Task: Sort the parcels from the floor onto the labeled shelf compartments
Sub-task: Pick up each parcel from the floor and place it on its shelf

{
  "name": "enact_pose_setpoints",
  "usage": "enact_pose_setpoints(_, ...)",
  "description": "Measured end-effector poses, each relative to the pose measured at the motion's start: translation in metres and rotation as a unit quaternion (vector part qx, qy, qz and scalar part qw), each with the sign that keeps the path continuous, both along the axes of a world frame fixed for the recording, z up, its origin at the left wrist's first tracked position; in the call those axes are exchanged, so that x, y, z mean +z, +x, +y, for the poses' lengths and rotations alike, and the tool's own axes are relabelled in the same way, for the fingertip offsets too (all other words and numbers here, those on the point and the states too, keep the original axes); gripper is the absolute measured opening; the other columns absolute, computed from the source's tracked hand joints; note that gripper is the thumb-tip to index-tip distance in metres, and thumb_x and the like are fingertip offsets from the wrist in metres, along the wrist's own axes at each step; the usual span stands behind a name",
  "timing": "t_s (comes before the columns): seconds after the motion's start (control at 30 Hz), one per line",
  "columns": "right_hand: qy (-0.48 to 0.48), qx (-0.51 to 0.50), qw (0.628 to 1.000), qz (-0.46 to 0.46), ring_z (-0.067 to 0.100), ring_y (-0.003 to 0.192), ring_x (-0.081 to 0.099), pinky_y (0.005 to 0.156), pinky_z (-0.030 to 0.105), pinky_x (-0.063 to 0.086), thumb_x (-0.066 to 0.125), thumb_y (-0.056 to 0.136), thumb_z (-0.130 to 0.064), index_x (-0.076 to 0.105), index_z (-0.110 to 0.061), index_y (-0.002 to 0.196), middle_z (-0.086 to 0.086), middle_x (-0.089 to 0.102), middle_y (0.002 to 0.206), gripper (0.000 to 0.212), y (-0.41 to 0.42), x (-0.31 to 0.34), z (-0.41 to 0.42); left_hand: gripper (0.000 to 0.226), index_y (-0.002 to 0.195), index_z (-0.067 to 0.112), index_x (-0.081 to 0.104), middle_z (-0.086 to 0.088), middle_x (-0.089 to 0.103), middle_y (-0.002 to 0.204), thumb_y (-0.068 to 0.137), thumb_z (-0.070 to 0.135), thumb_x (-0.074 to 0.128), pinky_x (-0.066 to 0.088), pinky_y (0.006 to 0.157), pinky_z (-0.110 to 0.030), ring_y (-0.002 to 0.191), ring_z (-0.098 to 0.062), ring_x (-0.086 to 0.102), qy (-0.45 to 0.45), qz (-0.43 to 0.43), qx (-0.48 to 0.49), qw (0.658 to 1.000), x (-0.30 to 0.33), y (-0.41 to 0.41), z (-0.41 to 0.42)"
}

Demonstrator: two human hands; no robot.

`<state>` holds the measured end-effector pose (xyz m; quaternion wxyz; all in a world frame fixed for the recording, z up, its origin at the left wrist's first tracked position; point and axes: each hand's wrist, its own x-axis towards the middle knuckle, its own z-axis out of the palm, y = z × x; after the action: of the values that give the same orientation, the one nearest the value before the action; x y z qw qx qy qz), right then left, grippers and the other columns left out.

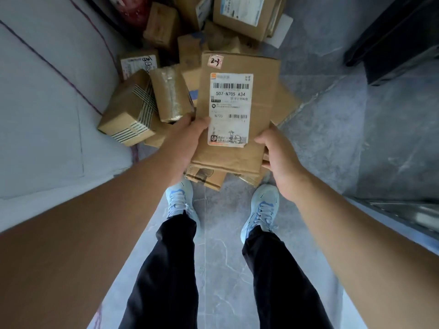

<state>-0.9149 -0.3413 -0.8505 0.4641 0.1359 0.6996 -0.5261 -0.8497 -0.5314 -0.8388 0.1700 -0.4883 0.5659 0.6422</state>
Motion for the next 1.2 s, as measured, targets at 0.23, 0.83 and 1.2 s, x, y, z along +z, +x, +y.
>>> enact_pose_setpoints(0.23,0.037,-0.04,0.992,0.111,-0.017,0.06,0.056,0.054,0.004,0.041,0.055,0.089,-0.006,0.06,-0.029,0.095,-0.022,0.063,0.078,0.024,0.008,0.091,0.009,0.054,0.151,0.034,0.05,0.009,0.067,0.128,0.101,0.023,0.066,0.054,0.101,-0.042,0.118,-0.017,0.066,-0.054,0.103,-0.13,0.985,0.097,0.011,0.001)
enact_pose_setpoints(0.83,-0.011,-0.194,0.908,0.371,-0.007,0.103,0.066,0.079,0.012,0.05,0.048,0.099,-0.013,0.056,-0.023,0.138,-0.018,0.073,0.113,0.04,0.099,0.449,0.023,0.047,0.149,0.037,0.05,0.018,0.07,0.123,0.104,0.03,0.062,0.061,0.087,-0.025,0.107,0.003,0.07,-0.138,0.32,-0.295,0.89,0.455,0.046,-0.006)
enact_pose_setpoints(1.2,0.042,-0.126,0.841,0.525,0.004,0.098,0.063,0.082,0.03,0.049,0.038,0.106,-0.018,0.061,-0.029,0.13,-0.013,0.07,0.112,0.035,0.158,0.671,0.106,0.062,0.156,0.044,0.04,0.024,0.06,0.14,0.1,0.039,0.066,0.053,0.096,-0.027,0.108,0.003,0.068,-0.294,0.418,-0.369,0.776,0.678,0.099,0.048)
